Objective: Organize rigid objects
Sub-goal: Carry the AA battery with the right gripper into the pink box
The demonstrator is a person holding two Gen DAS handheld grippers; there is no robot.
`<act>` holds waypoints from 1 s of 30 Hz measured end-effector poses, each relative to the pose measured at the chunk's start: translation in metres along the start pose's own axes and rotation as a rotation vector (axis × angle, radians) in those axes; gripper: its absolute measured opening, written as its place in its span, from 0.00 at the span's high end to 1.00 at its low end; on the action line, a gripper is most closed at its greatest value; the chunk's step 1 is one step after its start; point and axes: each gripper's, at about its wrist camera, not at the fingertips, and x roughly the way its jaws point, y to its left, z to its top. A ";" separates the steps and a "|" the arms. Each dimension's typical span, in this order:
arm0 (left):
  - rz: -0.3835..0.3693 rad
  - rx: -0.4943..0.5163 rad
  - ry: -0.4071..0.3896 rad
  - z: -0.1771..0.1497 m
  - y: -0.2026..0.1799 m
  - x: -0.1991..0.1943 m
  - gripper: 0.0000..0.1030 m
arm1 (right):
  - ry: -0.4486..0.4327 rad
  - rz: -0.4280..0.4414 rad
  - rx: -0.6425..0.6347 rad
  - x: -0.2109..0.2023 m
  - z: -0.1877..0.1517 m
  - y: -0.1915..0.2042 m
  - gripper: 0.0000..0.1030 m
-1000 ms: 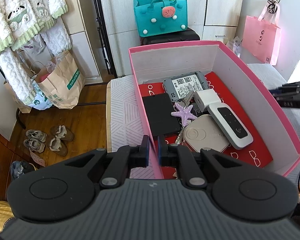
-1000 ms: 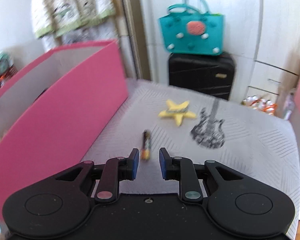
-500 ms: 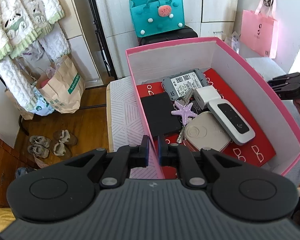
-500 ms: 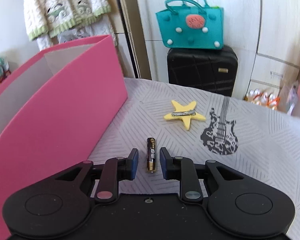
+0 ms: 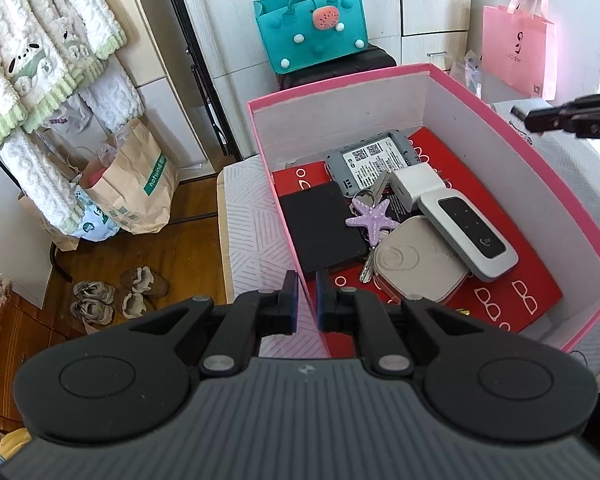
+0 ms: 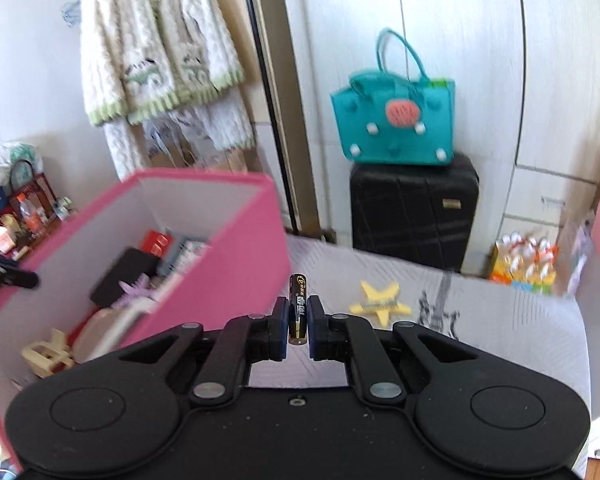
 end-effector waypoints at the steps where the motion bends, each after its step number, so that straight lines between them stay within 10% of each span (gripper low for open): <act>1: -0.001 -0.001 -0.001 0.000 0.001 0.000 0.93 | -0.009 0.010 -0.004 -0.004 0.003 0.002 0.89; 11: -0.011 -0.010 -0.006 0.000 0.001 0.000 0.93 | -0.063 0.328 -0.031 -0.026 0.037 0.056 0.89; 25: -0.036 -0.024 -0.015 0.000 0.006 0.001 0.92 | 0.124 0.153 -0.257 0.094 0.071 0.103 0.88; 30: -0.044 -0.030 -0.019 -0.001 0.007 0.001 0.92 | 0.036 0.103 -0.179 0.091 0.074 0.087 0.76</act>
